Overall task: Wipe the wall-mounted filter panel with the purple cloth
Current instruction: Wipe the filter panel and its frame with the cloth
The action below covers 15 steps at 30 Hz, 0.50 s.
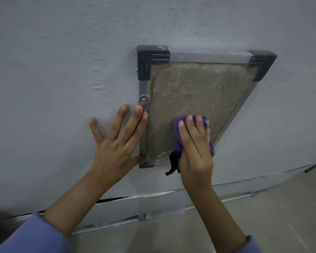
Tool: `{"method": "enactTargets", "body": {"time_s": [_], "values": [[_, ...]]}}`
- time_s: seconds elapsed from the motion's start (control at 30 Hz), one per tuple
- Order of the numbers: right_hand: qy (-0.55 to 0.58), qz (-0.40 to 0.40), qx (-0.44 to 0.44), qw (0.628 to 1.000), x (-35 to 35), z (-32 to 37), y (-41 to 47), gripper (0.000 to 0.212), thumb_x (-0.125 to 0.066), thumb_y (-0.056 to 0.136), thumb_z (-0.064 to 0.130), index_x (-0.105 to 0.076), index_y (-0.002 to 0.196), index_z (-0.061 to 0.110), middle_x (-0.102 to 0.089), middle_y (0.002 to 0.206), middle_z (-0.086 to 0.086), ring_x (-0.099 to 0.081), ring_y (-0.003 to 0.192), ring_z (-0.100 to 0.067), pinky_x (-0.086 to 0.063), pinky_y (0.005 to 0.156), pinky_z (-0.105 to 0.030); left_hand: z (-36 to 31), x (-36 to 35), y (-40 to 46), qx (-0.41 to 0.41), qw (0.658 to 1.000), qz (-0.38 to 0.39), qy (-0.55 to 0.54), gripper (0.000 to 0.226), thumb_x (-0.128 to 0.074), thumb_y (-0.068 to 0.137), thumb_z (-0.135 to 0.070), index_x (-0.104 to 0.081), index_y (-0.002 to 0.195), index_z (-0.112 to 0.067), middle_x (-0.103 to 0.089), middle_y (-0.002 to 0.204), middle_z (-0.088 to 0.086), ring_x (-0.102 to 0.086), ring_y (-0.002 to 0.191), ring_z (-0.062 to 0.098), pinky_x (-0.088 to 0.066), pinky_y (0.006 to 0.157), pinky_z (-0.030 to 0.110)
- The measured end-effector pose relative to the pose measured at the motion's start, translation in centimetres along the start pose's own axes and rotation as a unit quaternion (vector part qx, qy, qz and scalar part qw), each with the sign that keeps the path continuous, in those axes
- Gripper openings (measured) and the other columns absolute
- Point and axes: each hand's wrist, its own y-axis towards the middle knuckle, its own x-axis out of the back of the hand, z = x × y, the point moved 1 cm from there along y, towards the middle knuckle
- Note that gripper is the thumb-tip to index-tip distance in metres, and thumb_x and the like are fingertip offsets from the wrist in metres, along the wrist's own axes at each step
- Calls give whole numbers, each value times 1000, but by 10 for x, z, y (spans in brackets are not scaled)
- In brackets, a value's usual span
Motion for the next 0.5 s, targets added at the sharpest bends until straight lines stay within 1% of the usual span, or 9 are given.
{"method": "enactTargets", "body": {"time_s": [0.07,0.13,0.2,0.27,0.37,0.4,0.43,0.5], "values": [[0,-5,0,1000,-9,4,-3,30,-33,103,2,-52,126,-5,-48,134,-20,-37,135,-27,-23,116,-44,1,0,1,-2,1000,4,5,132,-79,58,-49,6,152,-14,18,158,0,11,146,22,18,106,60],[1,14,8,1000,-14,5,-17,28,-34,102,1,-54,121,-4,-51,129,-21,-39,132,-23,-25,115,-43,1,1,1,-1,1000,9,8,137,-82,54,-47,7,152,-14,18,158,0,12,146,21,18,106,59],[-7,55,24,998,-12,3,-33,28,-35,100,0,-57,118,-4,-56,125,-23,-46,128,-29,-26,114,-42,1,2,1,-4,1000,17,7,141,-85,50,-46,8,152,-14,19,158,0,12,146,21,17,106,60],[-13,77,40,996,-5,2,-38,31,-33,101,2,-59,117,-4,-57,125,-22,-51,123,-35,-29,113,-42,1,3,0,-9,1000,18,12,142,-85,49,-45,8,151,-14,20,158,0,12,146,21,18,106,59],[-1,55,57,997,-2,5,-30,28,-39,100,2,-55,123,-3,-53,131,-19,-47,128,-33,-29,114,-44,2,1,-1,-17,1000,7,24,139,-84,52,-44,7,152,-13,19,158,0,12,146,21,16,106,60],[5,43,56,997,-7,7,-26,28,-41,99,1,-54,124,-2,-52,131,-18,-45,129,-32,-29,114,-45,2,0,-1,-18,999,3,28,138,-84,52,-44,6,152,-13,20,158,1,13,146,21,11,106,63],[7,36,51,998,-12,9,-24,28,-41,100,2,-54,124,-1,-52,131,-18,-44,130,-30,-29,114,-45,2,0,-1,-19,999,3,34,137,-83,52,-44,6,152,-12,20,158,1,13,146,22,4,105,67],[1,41,46,998,-21,11,-32,26,-39,101,5,-55,122,0,-53,130,-16,-41,132,-24,-29,114,-43,1,0,-1,-16,999,5,38,140,-84,51,-45,6,151,-11,20,158,3,13,145,23,-12,97,73]]}}
